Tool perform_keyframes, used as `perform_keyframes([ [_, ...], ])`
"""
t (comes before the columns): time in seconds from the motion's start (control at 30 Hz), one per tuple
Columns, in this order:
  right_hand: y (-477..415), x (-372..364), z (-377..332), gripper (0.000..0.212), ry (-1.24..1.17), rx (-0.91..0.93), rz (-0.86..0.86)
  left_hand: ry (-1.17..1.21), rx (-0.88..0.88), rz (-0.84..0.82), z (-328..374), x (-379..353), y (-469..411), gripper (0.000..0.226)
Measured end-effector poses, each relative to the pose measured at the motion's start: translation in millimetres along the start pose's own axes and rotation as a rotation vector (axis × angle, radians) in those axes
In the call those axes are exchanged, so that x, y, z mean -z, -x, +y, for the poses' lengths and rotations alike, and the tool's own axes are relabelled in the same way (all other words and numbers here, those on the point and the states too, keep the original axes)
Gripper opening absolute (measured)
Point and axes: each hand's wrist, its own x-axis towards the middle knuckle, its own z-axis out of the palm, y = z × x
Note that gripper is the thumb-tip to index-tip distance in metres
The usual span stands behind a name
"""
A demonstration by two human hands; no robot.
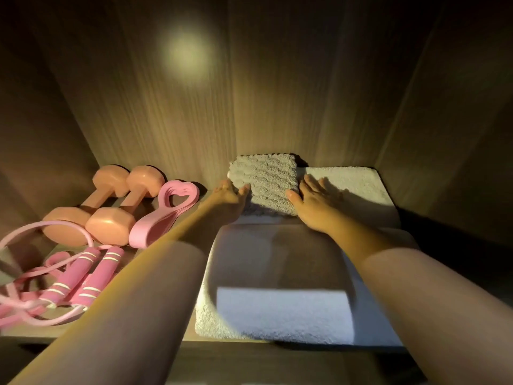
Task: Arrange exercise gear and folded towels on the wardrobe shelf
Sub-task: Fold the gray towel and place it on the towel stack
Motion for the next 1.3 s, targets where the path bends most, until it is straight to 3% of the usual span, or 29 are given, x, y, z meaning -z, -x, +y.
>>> perform_keyframes([
  [0.07,11.0,7.0,5.8,0.068,-0.018,-0.024,0.034,0.093,0.059,0.056,0.7,3.3,9.6,0.061],
  [0.23,49.2,24.1,11.3,0.069,0.058,-0.010,0.077,-0.093,-0.002,0.158,7.7,16.0,54.4,0.068],
  [0.4,99.6,39.3,7.6,0.067,0.138,0.010,0.027,-0.246,0.012,0.063,22.2,36.2,108.7,0.075],
  [0.57,160.2,56.0,2.0,0.068,0.168,-0.012,-0.127,-0.401,0.010,-0.067,32.0,44.5,174.3,0.077],
  [0.73,250.3,53.7,-3.8,0.068,0.082,0.076,-0.074,-0.459,-0.008,-0.037,29.0,39.1,264.0,0.073],
  [0.87,336.3,29.7,-4.3,0.066,-0.043,0.171,-0.110,-0.381,-0.082,0.004,21.6,12.6,354.2,0.064],
  [1.03,433.3,-10.8,-0.6,0.068,-0.159,0.174,-0.202,-0.402,-0.142,-0.110,8.6,-35.1,455.7,0.068],
  [1.3,521.4,-63.9,6.8,0.062,-0.270,0.111,-0.266,-0.191,-0.122,-0.216,-9.5,-90.6,540.4,0.060],
])
